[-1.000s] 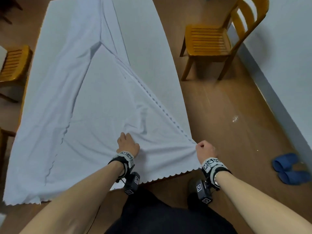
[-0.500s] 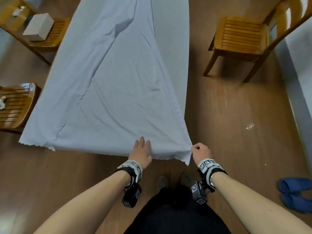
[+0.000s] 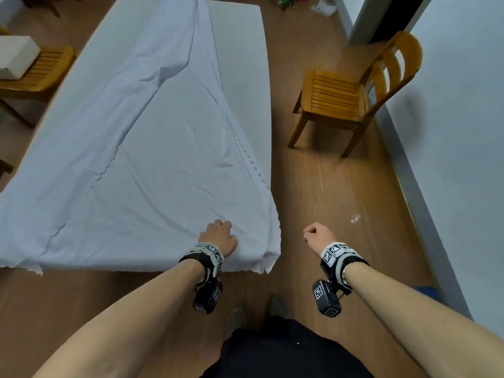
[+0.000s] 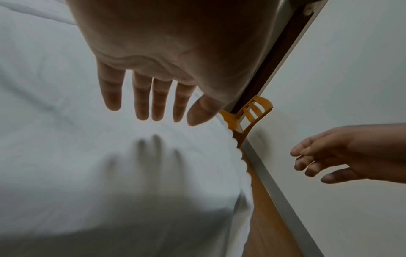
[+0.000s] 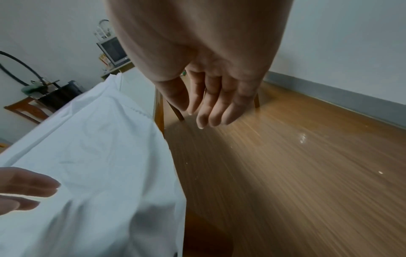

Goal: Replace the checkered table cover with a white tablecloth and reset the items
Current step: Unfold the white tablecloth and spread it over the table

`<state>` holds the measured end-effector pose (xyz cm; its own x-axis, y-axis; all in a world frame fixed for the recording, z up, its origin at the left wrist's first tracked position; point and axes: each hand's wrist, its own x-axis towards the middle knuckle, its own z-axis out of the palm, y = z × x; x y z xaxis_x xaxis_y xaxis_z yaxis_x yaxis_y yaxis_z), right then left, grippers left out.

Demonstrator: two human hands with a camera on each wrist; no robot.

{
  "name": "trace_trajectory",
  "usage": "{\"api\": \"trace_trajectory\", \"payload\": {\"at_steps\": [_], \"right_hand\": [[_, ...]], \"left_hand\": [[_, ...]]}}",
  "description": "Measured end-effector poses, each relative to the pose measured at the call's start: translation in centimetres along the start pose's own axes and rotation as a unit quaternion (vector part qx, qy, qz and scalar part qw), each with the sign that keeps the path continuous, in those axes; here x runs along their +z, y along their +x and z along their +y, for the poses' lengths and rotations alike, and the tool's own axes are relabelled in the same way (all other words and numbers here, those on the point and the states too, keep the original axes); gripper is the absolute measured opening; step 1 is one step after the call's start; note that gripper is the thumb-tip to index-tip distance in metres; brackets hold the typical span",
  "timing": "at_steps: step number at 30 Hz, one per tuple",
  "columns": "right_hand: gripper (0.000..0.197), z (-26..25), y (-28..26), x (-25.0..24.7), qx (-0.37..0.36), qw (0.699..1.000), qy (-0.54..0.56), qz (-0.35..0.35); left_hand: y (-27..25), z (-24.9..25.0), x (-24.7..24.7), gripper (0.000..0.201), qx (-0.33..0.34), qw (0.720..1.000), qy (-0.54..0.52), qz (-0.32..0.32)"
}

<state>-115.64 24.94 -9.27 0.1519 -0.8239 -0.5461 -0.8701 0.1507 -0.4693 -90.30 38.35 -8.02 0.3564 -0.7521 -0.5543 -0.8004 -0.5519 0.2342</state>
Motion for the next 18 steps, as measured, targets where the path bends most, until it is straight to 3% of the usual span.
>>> {"api": "trace_trajectory", "payload": {"at_steps": [9, 18], "right_hand": [[0.014, -6.6, 8.0, -6.5, -0.116, 0.993, -0.005, -0.004], [0.016, -14.8, 18.1, -14.6, -0.255, 0.955, -0.094, -0.116]], "left_hand": [[5.0, 6.8, -8.1, 0.052, -0.004, 0.999, -0.027, 0.047], [10.7, 13.8, -17.6, 0.053, -0.121, 0.983, -0.1, 0.091]]}}
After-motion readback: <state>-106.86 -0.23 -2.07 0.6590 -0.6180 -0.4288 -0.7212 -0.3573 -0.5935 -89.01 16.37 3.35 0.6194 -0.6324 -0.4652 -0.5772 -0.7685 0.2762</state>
